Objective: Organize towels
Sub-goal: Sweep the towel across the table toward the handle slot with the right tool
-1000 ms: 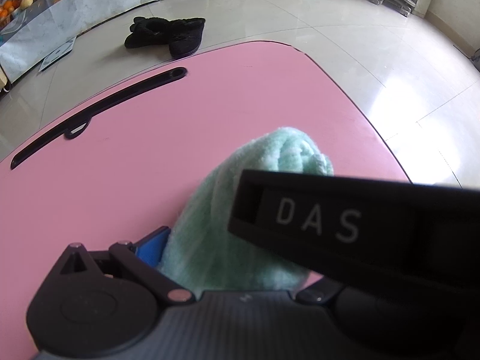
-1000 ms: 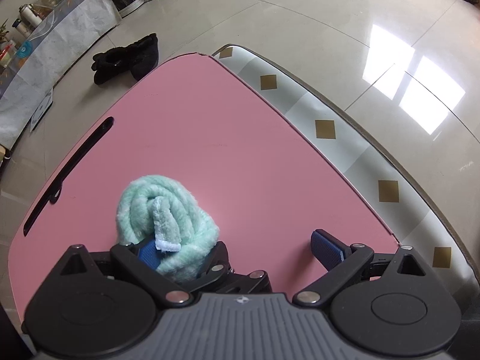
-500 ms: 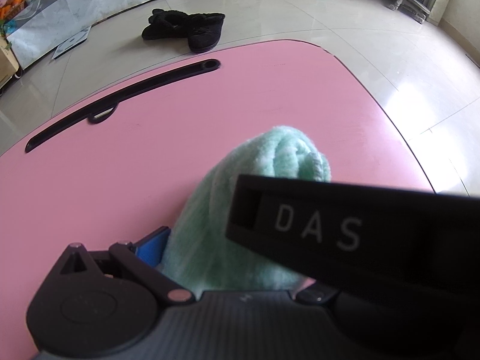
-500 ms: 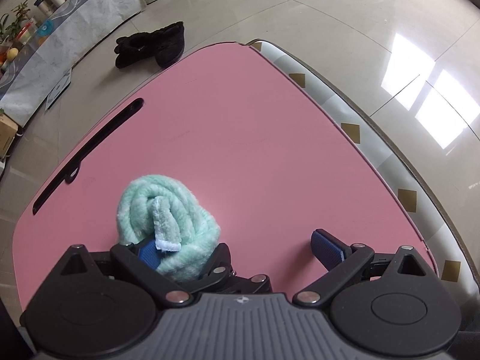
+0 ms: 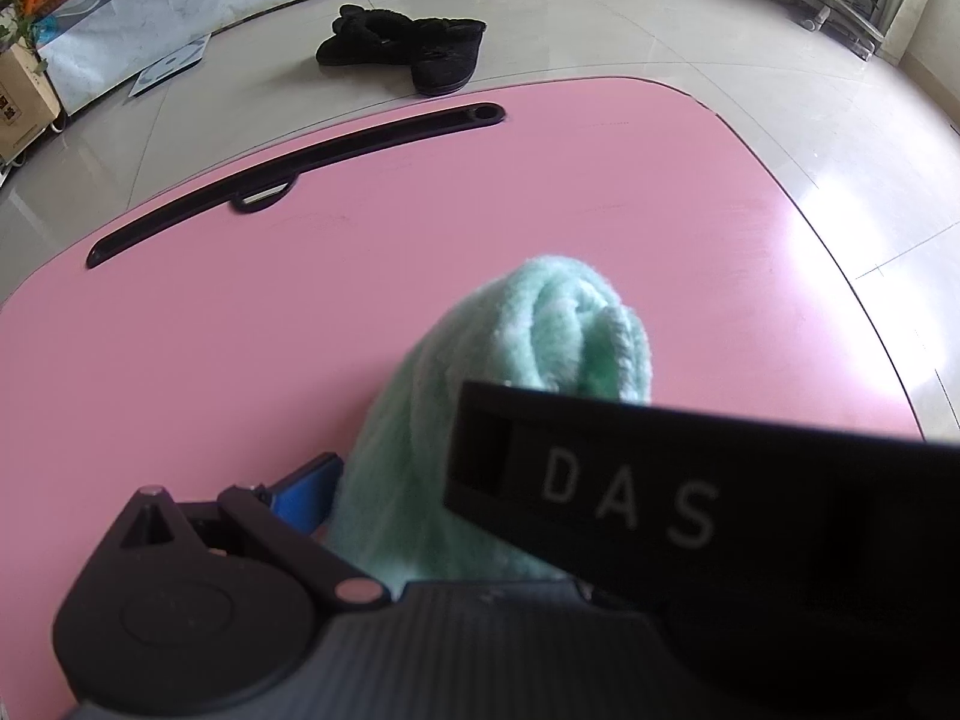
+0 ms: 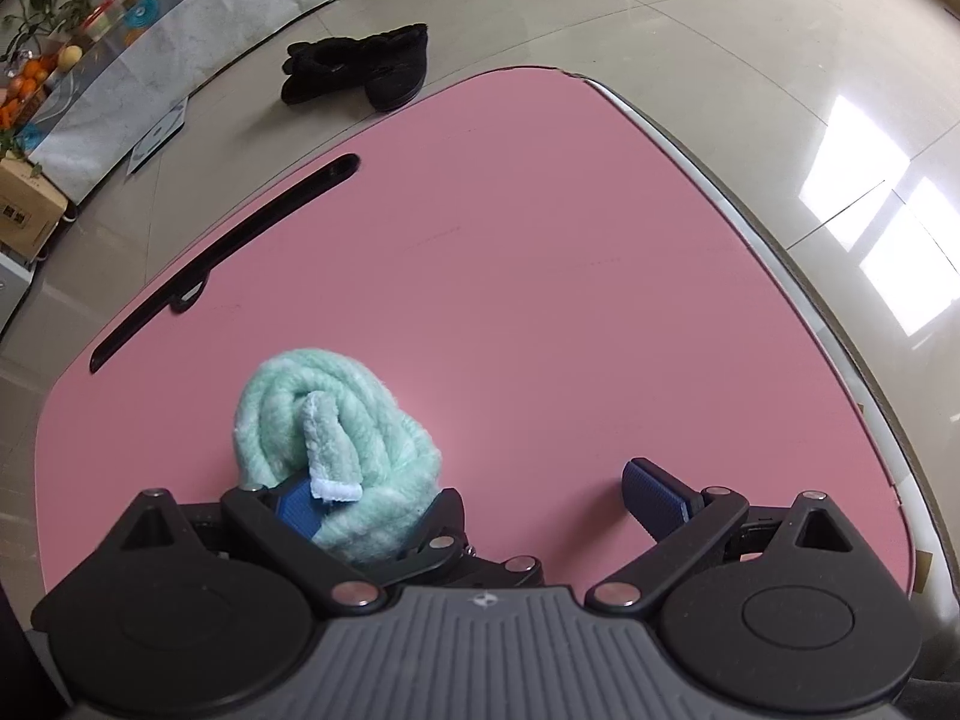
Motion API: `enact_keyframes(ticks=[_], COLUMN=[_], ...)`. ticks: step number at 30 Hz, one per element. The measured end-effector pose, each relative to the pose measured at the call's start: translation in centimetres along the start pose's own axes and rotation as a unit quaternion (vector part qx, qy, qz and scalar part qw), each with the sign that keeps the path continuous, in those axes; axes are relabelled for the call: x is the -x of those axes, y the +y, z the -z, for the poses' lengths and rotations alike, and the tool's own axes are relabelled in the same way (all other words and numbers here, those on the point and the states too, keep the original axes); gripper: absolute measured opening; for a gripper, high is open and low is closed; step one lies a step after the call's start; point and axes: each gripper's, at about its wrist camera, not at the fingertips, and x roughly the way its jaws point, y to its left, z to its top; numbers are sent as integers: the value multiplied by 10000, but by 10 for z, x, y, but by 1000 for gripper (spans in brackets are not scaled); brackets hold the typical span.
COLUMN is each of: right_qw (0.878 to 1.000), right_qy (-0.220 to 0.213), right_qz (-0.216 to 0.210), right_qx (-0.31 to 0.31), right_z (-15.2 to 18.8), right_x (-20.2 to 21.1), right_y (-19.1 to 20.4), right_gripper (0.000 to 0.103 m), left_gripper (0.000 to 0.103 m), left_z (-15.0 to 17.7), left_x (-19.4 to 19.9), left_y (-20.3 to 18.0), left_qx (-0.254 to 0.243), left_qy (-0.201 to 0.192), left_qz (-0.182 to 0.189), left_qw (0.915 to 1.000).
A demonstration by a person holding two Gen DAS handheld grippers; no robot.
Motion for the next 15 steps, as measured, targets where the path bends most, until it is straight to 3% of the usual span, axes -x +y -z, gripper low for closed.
enact_keyframes(ticks=[15], right_qw=[9991], right_qy=[58], right_qz=[-141], right_qx=[396], right_z=[8], right_x=[-4], right_y=[24], right_gripper=[99], left_gripper=[103], left_z=[9], left_x=[6], left_y=[24], left_qx=[225], left_qy=[2], left_qz=[-100], left_qw=[9997])
